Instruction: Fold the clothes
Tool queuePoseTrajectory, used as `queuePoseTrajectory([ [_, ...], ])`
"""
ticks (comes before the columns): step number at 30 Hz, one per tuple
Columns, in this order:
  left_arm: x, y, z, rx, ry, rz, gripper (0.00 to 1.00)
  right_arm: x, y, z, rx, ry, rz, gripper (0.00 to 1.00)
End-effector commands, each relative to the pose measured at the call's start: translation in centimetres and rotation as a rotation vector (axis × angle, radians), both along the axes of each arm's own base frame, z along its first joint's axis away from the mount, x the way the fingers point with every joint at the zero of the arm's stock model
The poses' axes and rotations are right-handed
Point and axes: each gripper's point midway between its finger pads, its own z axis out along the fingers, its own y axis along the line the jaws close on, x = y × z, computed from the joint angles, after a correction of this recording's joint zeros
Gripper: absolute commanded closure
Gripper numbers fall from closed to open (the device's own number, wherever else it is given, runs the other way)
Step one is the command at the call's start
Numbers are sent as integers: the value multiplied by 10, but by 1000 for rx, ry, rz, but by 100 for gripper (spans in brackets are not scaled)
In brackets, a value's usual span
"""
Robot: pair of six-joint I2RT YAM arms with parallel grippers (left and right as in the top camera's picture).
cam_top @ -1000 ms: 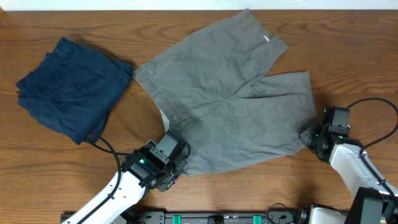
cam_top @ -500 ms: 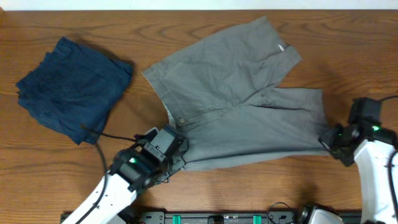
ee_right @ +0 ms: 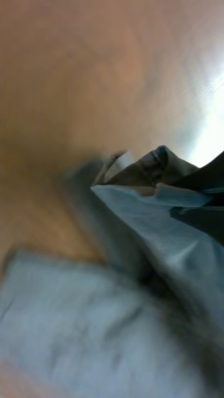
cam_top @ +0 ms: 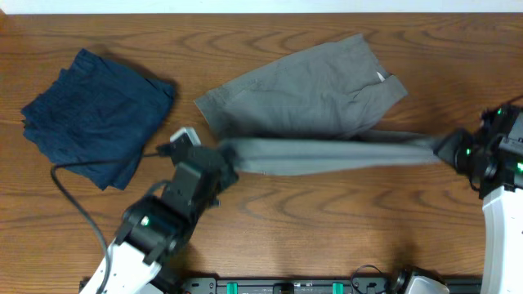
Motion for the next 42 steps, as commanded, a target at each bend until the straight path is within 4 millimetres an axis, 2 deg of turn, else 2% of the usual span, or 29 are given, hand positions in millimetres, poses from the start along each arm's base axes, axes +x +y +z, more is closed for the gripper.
queuePoseTrajectory([
  [1, 37, 37, -9, 106, -24, 157, 94, 39, 12, 14, -3, -121, 109, 99],
  [6, 91, 53, -29, 8, -21, 226, 94, 101, 29, 20, -49, -280, 194, 99],
  [11, 141, 65, -49, -66, -69, 262, 94, 155, 54, 9, -47, -398, 254, 99],
  [17, 174, 69, -79, -73, -98, 284, 94, 210, 83, -8, -34, -558, 295, 99],
  [22, 194, 72, -99, -75, -127, 301, 94, 243, 109, -12, -37, -729, 332, 99],
  [23, 197, 74, -100, -78, -137, 305, 94, 246, 113, -13, -32, -752, 336, 99],
  [24, 201, 76, -100, -82, -152, 311, 94, 249, 116, -15, -29, -768, 338, 91],
  [25, 203, 78, -99, -84, -159, 316, 94, 250, 117, -16, -29, -772, 338, 70],
  [26, 204, 81, -98, -87, -164, 318, 85, 250, 117, -17, -28, -769, 338, 48],
  [27, 205, 84, -95, -94, -171, 313, 64, 250, 115, -19, -28, -760, 337, 38],
  [28, 205, 86, -92, -111, -172, 306, 30, 249, 113, -22, -28, -748, 332, 18],
  [29, 205, 86, -90, -132, -172, 290, 10, 248, 108, -24, -28, -733, 324, 1],
  [30, 205, 84, -87, -162, -170, 266, 2, 247, 102, -29, -27, -709, 313, 1],
  [34, 193, 69, -83, -277, -108, 135, 2, 233, 75, -53, -17, -567, 259, 1],
  [36, 178, 60, -95, -299, -22, 86, 2, 221, 58, -71, -4, -470, 223, 1],
  [39, 155, 57, -120, -262, 108, 77, 2, 199, 39, -101, 17, -323, 174, 1],
  [42, 143, 49, -132, -230, 157, 36, 2, 184, 27, -122, 3, -225, 152, 1],
])
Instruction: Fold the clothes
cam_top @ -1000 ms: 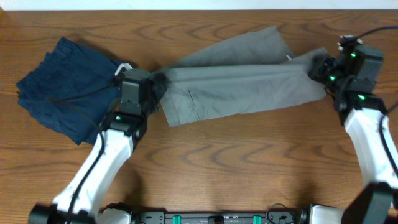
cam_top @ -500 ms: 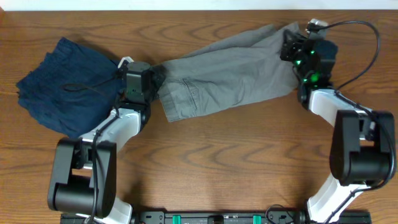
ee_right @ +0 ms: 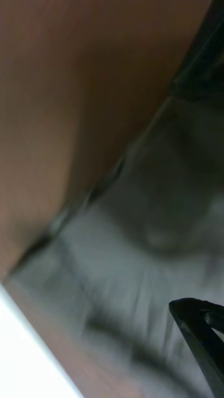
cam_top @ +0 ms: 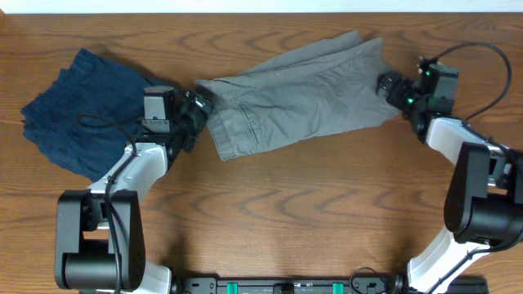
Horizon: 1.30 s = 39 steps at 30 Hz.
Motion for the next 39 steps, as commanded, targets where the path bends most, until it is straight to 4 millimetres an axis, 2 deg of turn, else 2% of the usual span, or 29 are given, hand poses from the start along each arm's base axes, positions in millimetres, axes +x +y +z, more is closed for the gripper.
queuePoseTrajectory([
  [1, -6, -19, 2, 1, -14, -112, 2, -4, -10, 4, -44, 11, -4, 1],
  [4, -11, -31, -2, 23, -8, -144, 2, -4, -3, -2, -56, 21, 32, 1],
  [10, -23, -41, -26, 116, 59, -151, 2, -4, 17, -7, -70, 28, 86, 1],
  [12, -27, -45, -32, 119, 80, -165, 2, -6, 23, -11, -87, 43, 115, 10],
  [15, -34, -47, -42, 123, 118, -176, 1, -18, 20, -24, -124, 114, 106, 38],
  [16, -36, -47, -44, 125, 128, -177, 11, -23, 16, -29, -137, 147, 92, 51],
  [17, -37, -47, -47, 126, 138, -178, 25, -29, 13, -33, -150, 179, 78, 66],
  [18, -40, -46, -48, 127, 149, -178, 44, -36, 7, -38, -169, 217, 59, 77],
  [19, -44, -45, -50, 130, 169, -179, 62, -43, 2, -43, -187, 253, 42, 84],
  [21, -54, -45, -56, 129, 217, -186, 91, -56, -7, -50, -221, 321, 11, 85],
  [22, -63, -43, -60, 133, 258, -188, 94, -63, -11, -53, -233, 352, 1, 92],
  [24, -82, -42, -66, 129, 341, -200, 94, -80, -19, -61, -257, 432, -22, 99],
  [27, -118, -47, -72, 103, 465, -302, 94, -117, -32, -70, -260, 584, -113, 99],
  [31, -162, -60, -65, 15, 580, -470, 94, -164, -43, -70, -249, 764, -196, 99],
  [33, -183, -58, -62, 8, 654, -504, 94, -182, -44, -65, -240, 826, -206, 99],
  [35, -196, -55, -57, 12, 691, -535, 94, -194, -44, -57, -238, 861, -204, 99],
  [39, -210, -52, -39, 25, 687, -594, 94, -204, -42, -29, -242, 851, -205, 99],
])
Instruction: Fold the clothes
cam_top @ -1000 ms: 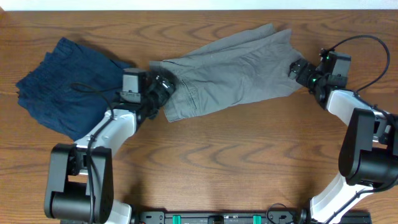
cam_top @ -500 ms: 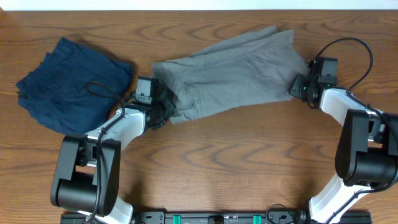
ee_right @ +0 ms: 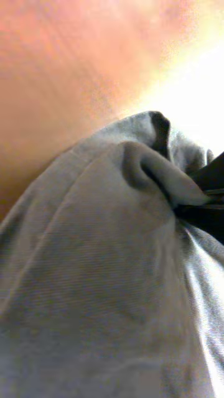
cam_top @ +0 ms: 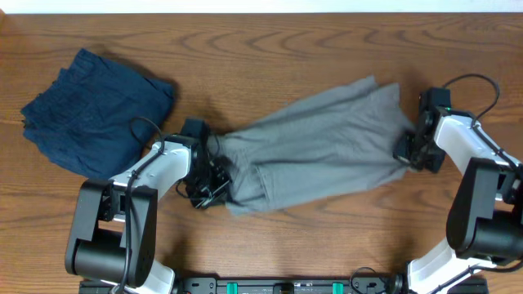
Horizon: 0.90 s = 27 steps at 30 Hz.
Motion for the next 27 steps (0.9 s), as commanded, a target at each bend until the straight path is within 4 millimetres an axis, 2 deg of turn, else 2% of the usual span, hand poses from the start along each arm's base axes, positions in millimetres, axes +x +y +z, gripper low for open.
queuePoseTrajectory([
  [1, -6, 4, 16, -16, -72, -89, 94, -9, -17, 22, -83, -26, -42, 99],
  [4, 4, 6, 37, -7, -187, -95, 94, -1, -15, 48, -80, -120, -40, 95],
  [5, 10, 10, 44, 18, -244, -96, 89, 6, -14, 59, -78, -176, -38, 84],
  [7, 23, 18, 56, 68, -350, -95, 25, 17, -10, 74, -64, -258, -11, 68],
  [8, 31, 22, 65, 90, -415, -91, 2, 26, -6, 85, -47, -315, 29, 59],
  [9, 36, 24, 71, 99, -461, -87, 2, 32, -2, 91, -31, -354, 61, 55],
  [11, 49, 23, 84, 98, -550, -78, 2, 43, 6, 104, 2, -426, 121, 52],
  [14, 66, 17, 95, 77, -639, -61, 2, 59, 30, 113, 111, -513, 261, 62],
  [16, 75, 11, 96, 66, -679, -72, 14, 66, 55, 116, 201, -553, 392, 69],
  [18, 85, 2, 95, 53, -709, -88, 30, 70, 69, 114, 235, -565, 460, 76],
  [21, 100, -12, 87, 35, -745, -114, 40, 78, 89, 107, 256, -568, 539, 81],
  [23, 113, -18, 80, 27, -770, -118, 40, 85, 100, 100, 258, -573, 575, 78],
  [25, 125, -21, 70, 29, -781, -115, 39, 92, 110, 92, 265, -574, 600, 67],
  [27, 130, -13, 51, 83, -745, -88, 29, 93, 116, 81, 275, -551, 611, 63],
])
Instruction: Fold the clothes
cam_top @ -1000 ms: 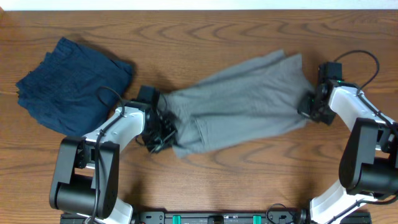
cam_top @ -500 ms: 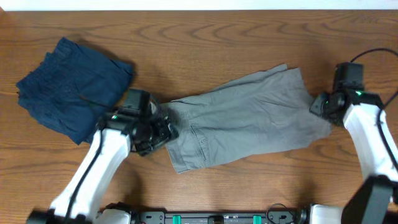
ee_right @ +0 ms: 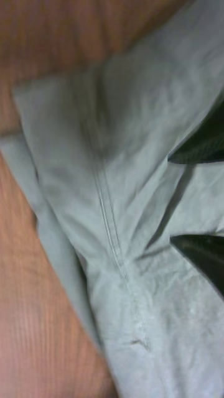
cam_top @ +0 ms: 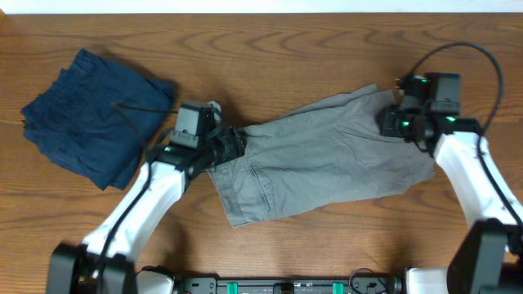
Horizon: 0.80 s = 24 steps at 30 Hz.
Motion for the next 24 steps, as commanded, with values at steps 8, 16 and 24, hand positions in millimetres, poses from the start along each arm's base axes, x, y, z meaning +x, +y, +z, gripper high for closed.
queuePoseTrajectory([
  [8, -7, 25, -68, -18, 270, 189, 20, -10, 11, -29, 9, 104, 28, 62],
  [16, -13, 37, 8, -182, 198, 198, 2, -10, 9, -29, 2, 107, 20, 57],
  [24, -68, 58, -12, -54, 351, 259, 2, -17, 10, -32, -4, 133, 38, 56],
])
